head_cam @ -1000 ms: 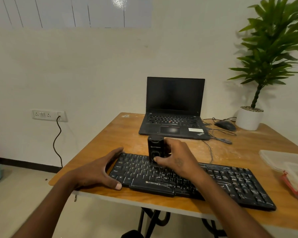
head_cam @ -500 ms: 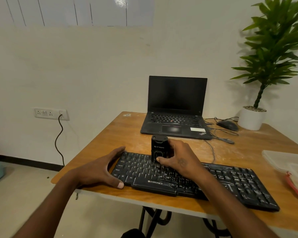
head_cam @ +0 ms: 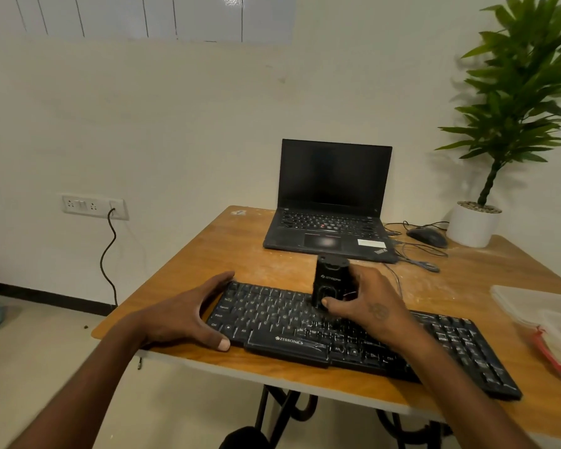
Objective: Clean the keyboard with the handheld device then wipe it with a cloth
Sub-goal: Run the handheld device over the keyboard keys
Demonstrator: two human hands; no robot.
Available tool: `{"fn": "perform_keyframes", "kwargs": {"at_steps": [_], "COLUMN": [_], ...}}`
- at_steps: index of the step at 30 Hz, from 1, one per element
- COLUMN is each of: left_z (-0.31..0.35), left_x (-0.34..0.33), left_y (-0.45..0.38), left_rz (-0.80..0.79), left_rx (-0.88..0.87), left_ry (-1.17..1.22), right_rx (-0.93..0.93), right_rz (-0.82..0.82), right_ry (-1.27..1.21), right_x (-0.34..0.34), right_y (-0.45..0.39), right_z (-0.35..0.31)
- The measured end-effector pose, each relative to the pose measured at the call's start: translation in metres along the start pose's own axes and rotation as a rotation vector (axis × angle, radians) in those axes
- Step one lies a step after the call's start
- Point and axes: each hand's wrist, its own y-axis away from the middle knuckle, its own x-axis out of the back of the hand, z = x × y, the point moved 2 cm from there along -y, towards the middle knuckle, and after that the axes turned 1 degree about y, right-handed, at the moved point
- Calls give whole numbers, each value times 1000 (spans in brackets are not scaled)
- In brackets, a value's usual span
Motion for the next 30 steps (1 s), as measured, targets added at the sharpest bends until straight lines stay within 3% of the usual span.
{"fn": "perform_keyframes", "kwargs": {"at_steps": [7,13,19,30], "left_z": [0,1,1,3], "left_x": [1,0,0,0], "left_y": [0,1,0,1], "left_rz": [6,4,0,8], "left_rx": [2,8,2,11], "left_ry": [-3,-10,-8,-1], "right_rx": [47,-37,-82,58], "right_rz": [-14,-7,33,-43], "right_ry": [-111,-245,-219,-114], "right_x": [-46,-25,0,-32], "right_y": [-17,-4,9,-6], "right_z": [-21,-7,6,-14]}}
